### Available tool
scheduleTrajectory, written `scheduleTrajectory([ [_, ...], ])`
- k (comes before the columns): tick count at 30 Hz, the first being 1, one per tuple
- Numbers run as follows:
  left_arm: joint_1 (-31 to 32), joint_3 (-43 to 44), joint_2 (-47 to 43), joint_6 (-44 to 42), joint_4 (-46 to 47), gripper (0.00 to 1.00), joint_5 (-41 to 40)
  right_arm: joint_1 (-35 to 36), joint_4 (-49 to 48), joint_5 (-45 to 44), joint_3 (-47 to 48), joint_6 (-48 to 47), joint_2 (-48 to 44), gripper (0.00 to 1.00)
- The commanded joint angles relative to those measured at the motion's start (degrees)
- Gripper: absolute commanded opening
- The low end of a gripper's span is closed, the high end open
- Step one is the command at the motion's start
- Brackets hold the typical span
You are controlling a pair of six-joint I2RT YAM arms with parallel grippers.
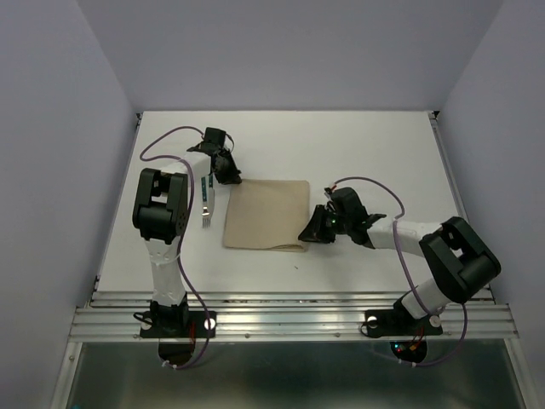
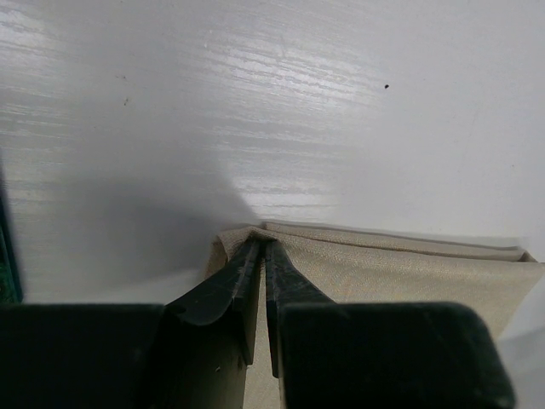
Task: Fold the napkin into a case and place the utensils inside
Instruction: Smooth out the square-folded napkin at the center of the board.
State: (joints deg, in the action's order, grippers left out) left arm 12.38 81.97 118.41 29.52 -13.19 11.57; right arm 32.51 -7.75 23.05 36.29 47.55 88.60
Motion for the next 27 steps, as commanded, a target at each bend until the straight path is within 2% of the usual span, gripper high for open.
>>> scheduleTrajectory([
  [1, 0.0, -2.2, -1.1, -0.7, -4.2, 0.19, -2.8, 1.7, 0.9, -1.4, 2.1, -1.6, -3.2, 0.22],
  [7, 0.0, -2.3, -1.4, -0.7, -4.4, 0.18, -2.9, 2.7, -5.0, 1.8, -1.5, -0.1, 2.1, 0.22],
  [13, 0.0, -2.6, -1.5, -0.4, -4.4, 0.18, -2.9, 3.3, -6.0, 2.5, -3.9, -0.6, 7.5, 0.21],
  [27, 0.0, -3.2, -2.1, -0.6, -4.3, 0.18, -2.8, 3.3, 3.1, -6.2, -3.9, -3.7, 3.5, 0.21],
])
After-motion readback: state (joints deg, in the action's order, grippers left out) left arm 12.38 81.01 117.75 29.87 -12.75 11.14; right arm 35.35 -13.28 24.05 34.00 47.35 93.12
